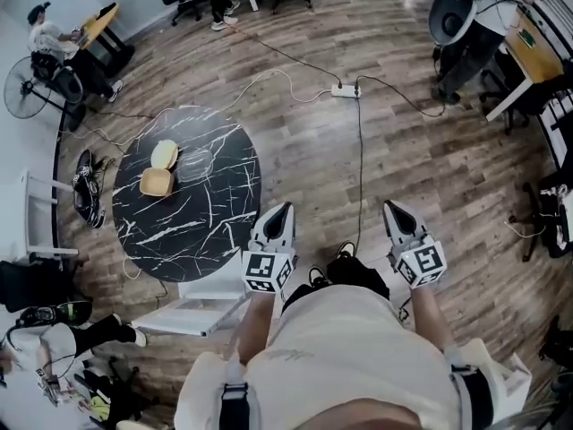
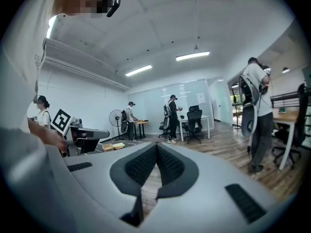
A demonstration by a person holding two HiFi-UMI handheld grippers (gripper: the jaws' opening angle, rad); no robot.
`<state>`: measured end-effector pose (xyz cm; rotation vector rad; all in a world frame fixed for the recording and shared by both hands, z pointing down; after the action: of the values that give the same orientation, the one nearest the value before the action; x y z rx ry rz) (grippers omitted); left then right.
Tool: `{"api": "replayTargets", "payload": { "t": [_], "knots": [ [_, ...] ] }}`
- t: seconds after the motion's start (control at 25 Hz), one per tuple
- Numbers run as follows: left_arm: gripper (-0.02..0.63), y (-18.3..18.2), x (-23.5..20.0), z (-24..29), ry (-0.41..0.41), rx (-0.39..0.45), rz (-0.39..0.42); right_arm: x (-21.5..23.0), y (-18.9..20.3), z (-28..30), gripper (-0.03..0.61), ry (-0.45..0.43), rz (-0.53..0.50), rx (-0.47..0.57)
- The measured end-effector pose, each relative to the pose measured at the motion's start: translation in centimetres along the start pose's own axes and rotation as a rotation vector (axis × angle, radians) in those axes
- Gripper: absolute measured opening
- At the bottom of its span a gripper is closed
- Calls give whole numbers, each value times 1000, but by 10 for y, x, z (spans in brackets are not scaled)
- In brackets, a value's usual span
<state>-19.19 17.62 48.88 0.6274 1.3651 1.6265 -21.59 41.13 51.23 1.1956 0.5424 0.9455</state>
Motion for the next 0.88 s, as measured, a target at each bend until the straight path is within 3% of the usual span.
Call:
{"api": "replayTargets", "payload": {
  "t": [0.24, 0.28, 0.32, 0.36, 0.4, 0.56, 0.88],
  "knots": [
    [23, -22, 1, 40, 4, -24, 29, 43, -9, 9, 60, 17, 43, 19],
    [60, -26, 1, 46, 4, -25, 26, 49, -12, 12, 81, 13, 32, 26],
    [154, -29, 3, 52, 3, -25, 29, 55, -17, 14, 89, 10, 13, 33],
    [161, -32, 3, 57, -4, -22, 37, 61, -22, 16, 82, 10, -12, 41],
    [161, -35, 4, 60, -17, -16, 45, 66, -26, 17, 17, 10, -37, 47],
    [178, -48, -2, 67, -81, 0, 40, 74, -40, 26, 5, -26, -109, 67],
    [178, -46, -17, 85, -102, -58, 12, 94, -32, 43, 5, -42, -17, 91]
  ]
}}
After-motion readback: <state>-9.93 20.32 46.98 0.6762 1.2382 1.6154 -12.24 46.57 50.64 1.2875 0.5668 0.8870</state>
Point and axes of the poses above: the fingertips, and each gripper's own axes: z forward along the fingers, x to its right, y out of its underside, the point moved 1 cm from there along -z, backward along the fingers, and after that the axes turned 8 degrees about -x, right-handed, at the moved point
